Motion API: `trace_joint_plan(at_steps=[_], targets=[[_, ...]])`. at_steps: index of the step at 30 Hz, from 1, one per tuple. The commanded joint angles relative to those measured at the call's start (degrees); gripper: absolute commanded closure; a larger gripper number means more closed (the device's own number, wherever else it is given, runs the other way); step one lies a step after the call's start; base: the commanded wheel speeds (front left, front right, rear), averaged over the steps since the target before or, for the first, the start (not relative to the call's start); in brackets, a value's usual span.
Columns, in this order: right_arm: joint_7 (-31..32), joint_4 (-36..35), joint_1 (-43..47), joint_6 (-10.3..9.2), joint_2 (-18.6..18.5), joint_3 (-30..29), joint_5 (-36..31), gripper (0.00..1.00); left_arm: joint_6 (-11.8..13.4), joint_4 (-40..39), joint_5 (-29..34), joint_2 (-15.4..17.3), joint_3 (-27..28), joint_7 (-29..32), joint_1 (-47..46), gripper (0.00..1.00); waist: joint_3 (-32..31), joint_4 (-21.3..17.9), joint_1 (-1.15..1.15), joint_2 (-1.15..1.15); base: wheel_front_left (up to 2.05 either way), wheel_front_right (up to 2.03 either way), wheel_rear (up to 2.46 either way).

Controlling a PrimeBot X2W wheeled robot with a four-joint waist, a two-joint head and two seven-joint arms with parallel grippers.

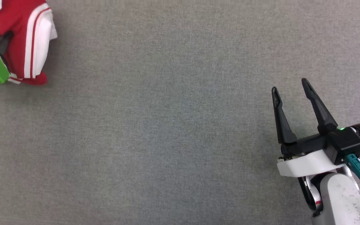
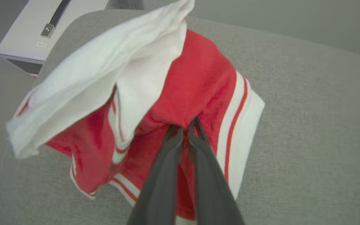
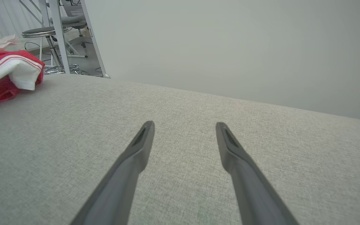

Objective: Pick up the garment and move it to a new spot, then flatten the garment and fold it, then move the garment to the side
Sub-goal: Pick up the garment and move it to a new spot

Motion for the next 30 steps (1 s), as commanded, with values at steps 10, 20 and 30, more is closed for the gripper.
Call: trace_joint_plan(at_steps=[10, 20, 30], targets=[[-0.91, 3.67, 3.69, -0.05, 1.08, -1.88, 2.24, 0.0, 0.52, -9.12, 6.7, -1.79, -3.16, -8.92, 1.48, 1.0, -14.33, -0.28, 0.0, 0.0, 0.0, 0.0, 0.0], [-0.93, 3.66, 5.8, -0.05, 1.48, -3.2, 3.98, 0.0, 3.37, -19.15, 10.62, -9.42, -8.29, -11.38, 1.9, 1.0, -19.02, -5.08, 0.0, 0.0, 0.0, 0.0, 0.0], [-0.94, 3.56, 6.69, -0.05, 1.5, -5.42, 5.49, 0.0, 2.68, -16.23, 12.71, -21.22, -16.58, -13.78, 3.63, 1.0, -18.9, -11.39, 0.0, 0.0, 0.0, 0.0, 0.0]])
